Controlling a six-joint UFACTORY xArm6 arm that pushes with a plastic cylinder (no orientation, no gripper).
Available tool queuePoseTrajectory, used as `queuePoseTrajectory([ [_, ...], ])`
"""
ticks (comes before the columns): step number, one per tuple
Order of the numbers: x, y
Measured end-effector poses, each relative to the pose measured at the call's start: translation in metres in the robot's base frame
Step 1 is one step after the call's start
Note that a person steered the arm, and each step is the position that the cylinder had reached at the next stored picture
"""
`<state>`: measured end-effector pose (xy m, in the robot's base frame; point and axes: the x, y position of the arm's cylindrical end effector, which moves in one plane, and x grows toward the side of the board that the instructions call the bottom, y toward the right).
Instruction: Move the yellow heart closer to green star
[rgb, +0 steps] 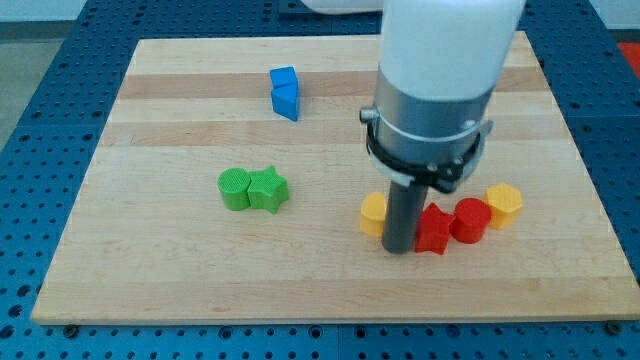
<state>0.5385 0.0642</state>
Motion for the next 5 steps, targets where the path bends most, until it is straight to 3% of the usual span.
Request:
queuePoseTrajectory([
  [1, -0.034, -0.016],
  [2, -0.04, -0.028],
  [4, -0.056, 0.06],
  [5, -0.093, 0.052],
])
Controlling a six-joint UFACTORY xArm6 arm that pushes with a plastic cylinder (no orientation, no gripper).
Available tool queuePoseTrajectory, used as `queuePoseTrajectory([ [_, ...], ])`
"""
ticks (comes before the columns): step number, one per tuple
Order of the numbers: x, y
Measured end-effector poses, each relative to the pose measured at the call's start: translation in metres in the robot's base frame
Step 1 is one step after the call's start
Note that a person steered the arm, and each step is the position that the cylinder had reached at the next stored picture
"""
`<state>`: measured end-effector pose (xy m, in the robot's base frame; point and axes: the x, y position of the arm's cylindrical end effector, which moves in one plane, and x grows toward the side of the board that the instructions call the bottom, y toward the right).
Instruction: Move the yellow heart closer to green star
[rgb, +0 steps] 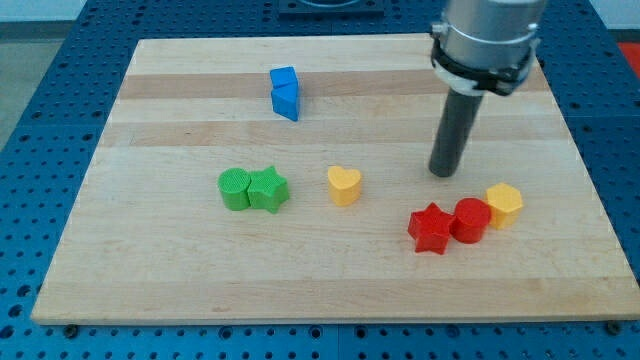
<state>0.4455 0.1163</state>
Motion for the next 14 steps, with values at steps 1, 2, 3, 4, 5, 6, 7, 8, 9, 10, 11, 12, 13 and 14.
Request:
queuePoseTrajectory([
  [1, 0.002, -0.042],
  [2, 0.004, -0.067],
  [3, 0.011, -0.09],
  [4, 0.025, -0.094],
  [5, 0.019, -0.086],
  [6, 0.028, -0.04],
  [7, 0.057, -0.038],
  [8, 0.052, -0.054],
  [9, 0.03, -0.067],
  [10, 0.019, -0.079],
  [11, 0.017, -0.085],
  [12, 0.029, -0.044],
  [13, 0.069, -0.043],
  [14, 0.069, -0.048],
])
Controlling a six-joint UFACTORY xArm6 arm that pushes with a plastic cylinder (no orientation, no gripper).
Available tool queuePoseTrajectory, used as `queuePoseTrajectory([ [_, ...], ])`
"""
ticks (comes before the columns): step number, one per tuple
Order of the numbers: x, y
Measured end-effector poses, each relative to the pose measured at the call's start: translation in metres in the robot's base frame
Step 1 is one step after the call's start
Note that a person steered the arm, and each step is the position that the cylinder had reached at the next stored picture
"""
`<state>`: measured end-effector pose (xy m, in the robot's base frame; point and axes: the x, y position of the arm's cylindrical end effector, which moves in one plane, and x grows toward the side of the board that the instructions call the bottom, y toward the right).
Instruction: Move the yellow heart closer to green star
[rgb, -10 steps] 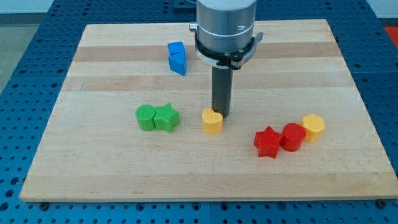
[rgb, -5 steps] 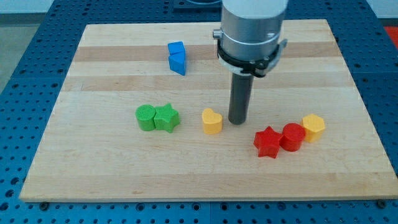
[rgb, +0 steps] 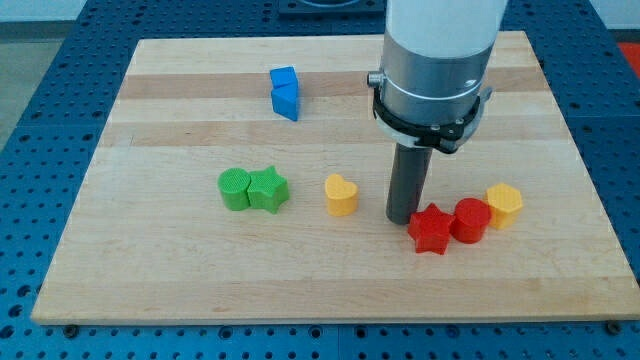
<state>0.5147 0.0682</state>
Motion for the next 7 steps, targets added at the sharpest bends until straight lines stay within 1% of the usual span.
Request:
queuePoseTrajectory([
  [1, -0.004, -0.024],
  [2, -0.015, -0.035],
  [4, -0.019, -0.057],
  [7, -0.022, -0.065],
])
